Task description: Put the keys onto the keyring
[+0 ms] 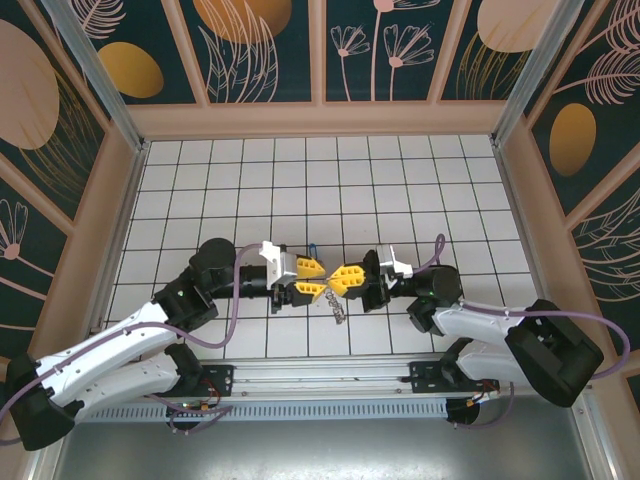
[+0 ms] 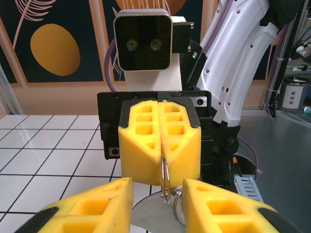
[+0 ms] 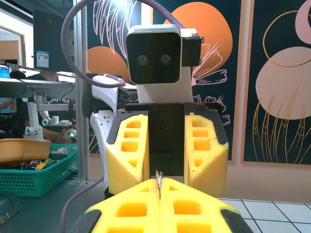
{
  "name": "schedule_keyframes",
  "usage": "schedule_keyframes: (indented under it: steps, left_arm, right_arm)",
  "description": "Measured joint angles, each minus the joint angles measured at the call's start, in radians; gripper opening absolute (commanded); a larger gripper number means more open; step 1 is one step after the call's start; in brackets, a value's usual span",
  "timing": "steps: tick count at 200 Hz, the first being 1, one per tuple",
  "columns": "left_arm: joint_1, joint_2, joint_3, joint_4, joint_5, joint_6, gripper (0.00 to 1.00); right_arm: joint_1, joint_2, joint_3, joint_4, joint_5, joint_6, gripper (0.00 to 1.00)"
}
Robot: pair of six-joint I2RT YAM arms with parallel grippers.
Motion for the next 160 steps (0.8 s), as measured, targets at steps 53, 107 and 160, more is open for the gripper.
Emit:
schedule_keyframes:
  steps: [53,107,160]
  left_arm:
    - [0.0,0.01,-0.001,0.014,0.021,-0.011,0.0]
    - [-0.003,0.005,0.002,-0.018,-0.016,0.014,0.0]
    - [-0.003,0.063,0.084,-0.222,-0.166,0.082,0.0]
  right_arm:
    - [0.002,0.0,0.0,0.002,0.01,-0.004,0.0]
    - [0.0,-0.055,0.0,-0.108,0.053,-0.064,0.42]
    - [0.018,-0.362,0.14,-0.792,0.239,-0.37,0.44]
